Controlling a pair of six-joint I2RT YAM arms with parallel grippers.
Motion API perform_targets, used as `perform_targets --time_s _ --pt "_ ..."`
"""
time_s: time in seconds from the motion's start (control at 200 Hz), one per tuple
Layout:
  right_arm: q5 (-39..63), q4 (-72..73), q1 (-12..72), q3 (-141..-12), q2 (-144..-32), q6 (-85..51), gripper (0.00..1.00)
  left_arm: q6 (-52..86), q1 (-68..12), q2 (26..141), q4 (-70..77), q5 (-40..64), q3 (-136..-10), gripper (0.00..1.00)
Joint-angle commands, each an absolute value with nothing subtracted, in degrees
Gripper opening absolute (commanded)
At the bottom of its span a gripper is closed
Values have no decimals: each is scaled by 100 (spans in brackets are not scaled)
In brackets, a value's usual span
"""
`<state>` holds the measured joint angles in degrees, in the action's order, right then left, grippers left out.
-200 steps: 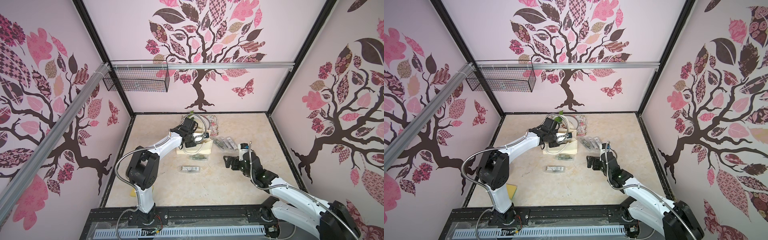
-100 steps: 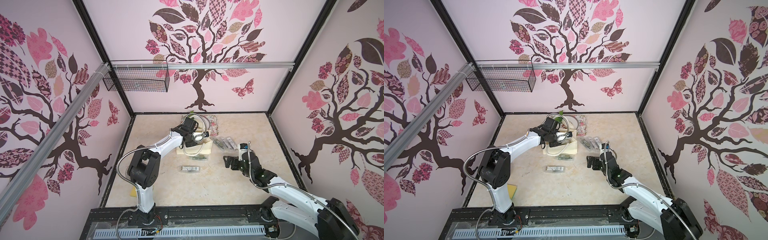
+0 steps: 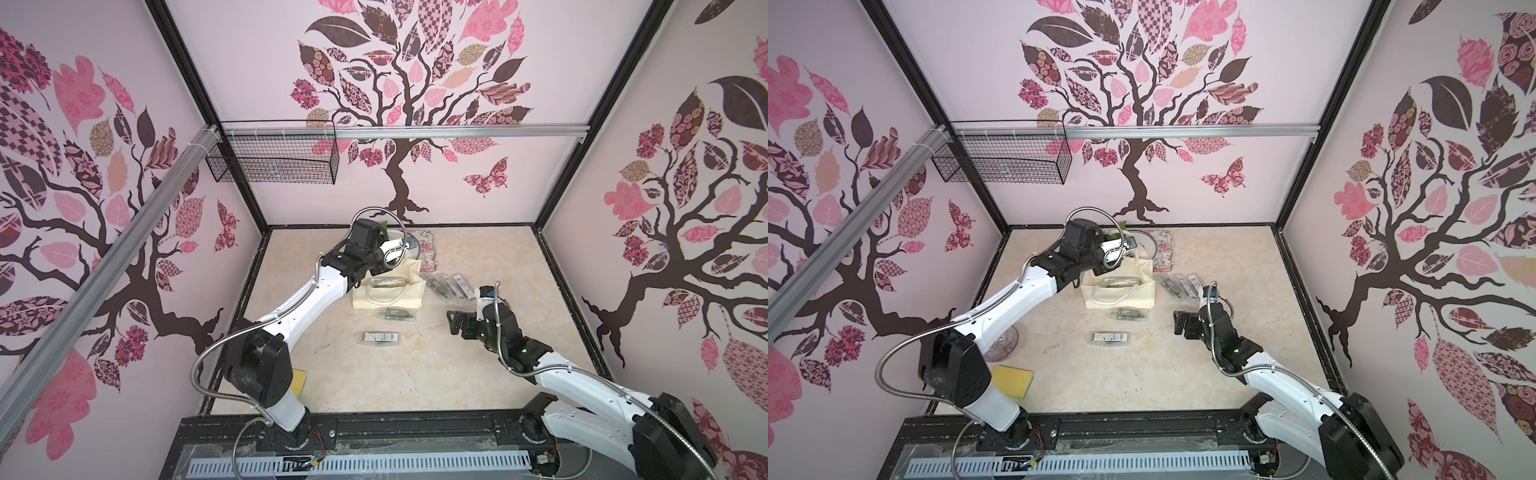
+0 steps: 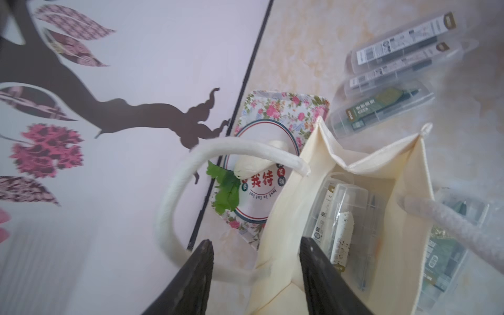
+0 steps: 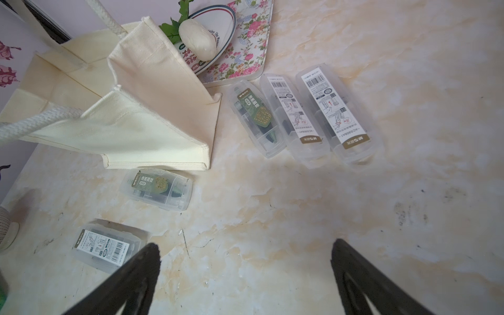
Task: Put the compass set into the canvas bag
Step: Place the compass set in the canvas bag, then pick up the compass set at the center of the board.
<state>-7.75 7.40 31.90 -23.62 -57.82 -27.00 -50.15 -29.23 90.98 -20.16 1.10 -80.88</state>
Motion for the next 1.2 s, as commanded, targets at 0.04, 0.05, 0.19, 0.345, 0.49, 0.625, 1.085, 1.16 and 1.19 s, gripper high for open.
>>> perform_targets --time_s 0.04,0.05,0.19,0.345,0.49,0.625,1.085,1.16,1.19 --pt "-961 704 3210 -2754 -5895 -2479 100 -4292 -2926 8336 -1128 7 -7320 63" --pt "-965 708 3213 -2769 -5903 -2472 100 -4244 -2931 8278 -1091 13 -7262 64" --pt "-1002 640 3208 -3063 -6141 -2354 100 -3155 -2944 7457 -487 -96 -6459 67" --pt "-1260 456 3205 -3620 -6420 -2049 100 -2030 -2963 6588 -61 -105 -5486 97" --pt "-1466 382 3156 -4211 -6986 -1792 100 -895 -3144 6057 150 -583 -4810 97" --pt "-950 241 2803 -4828 -7825 -1667 100 82 -3425 5841 -260 -1435 -4666 97" --pt "-746 -360 1738 -6262 -9947 -1333 97 1675 -3485 5466 -1433 -1099 -4643 97" --pt "-845 -569 1586 -6478 -10198 -1197 95 1638 -3483 5391 -1412 -1108 -4555 97" --pt "-846 -612 1550 -6533 -10279 -1115 94 1617 -3481 5364 -1407 -1123 -4534 97"
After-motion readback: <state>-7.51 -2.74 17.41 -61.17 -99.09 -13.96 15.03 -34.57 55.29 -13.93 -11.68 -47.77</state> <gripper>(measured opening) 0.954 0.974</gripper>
